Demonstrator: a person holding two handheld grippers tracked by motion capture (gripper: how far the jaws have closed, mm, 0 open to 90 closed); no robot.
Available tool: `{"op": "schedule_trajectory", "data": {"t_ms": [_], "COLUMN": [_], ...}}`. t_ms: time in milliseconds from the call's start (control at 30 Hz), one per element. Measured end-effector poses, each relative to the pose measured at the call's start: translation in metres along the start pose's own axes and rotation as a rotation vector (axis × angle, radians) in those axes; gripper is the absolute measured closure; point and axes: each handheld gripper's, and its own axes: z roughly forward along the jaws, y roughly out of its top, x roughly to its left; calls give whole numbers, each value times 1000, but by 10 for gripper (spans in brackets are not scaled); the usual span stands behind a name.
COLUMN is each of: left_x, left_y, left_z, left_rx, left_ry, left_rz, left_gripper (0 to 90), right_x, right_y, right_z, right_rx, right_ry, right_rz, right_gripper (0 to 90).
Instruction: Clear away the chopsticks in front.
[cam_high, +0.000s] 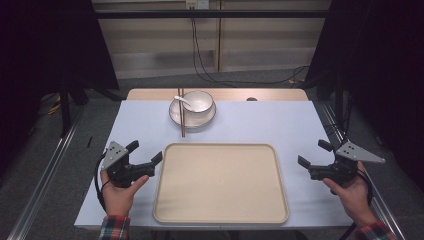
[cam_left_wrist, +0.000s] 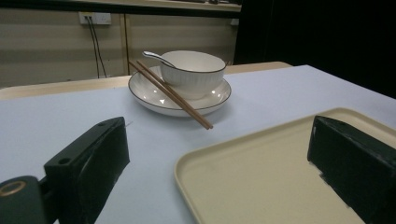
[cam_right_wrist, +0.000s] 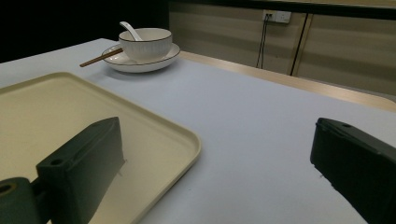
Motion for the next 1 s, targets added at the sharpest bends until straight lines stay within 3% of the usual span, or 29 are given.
{"op": "schedule_trajectory", "data": {"t_ms": [233, 467, 767, 867, 1000], "left_x": [1, -2, 0, 2, 3], "left_y": [2, 10, 23, 28, 30], "left_z": [6, 25, 44, 58, 70], "left_rx": [-5, 4, 3, 45, 65], "left_ry": [-6, -8, -15, -4, 2], "left_rz": [-12, -20, -1, -1, -8], "left_gripper": [59, 73, 108, 120, 149], "right_x": [1, 4, 10, 12, 12], "right_y": [-1, -3, -2, -2, -2], "right_z": [2, 4, 4, 7, 7], "right_rx": [7, 17, 18, 27, 28], "right_ry": [12, 20, 51, 65, 63], "right_rz": [-7, -2, -17, -30, -27], "right_gripper": [21, 20, 26, 26, 26]}}
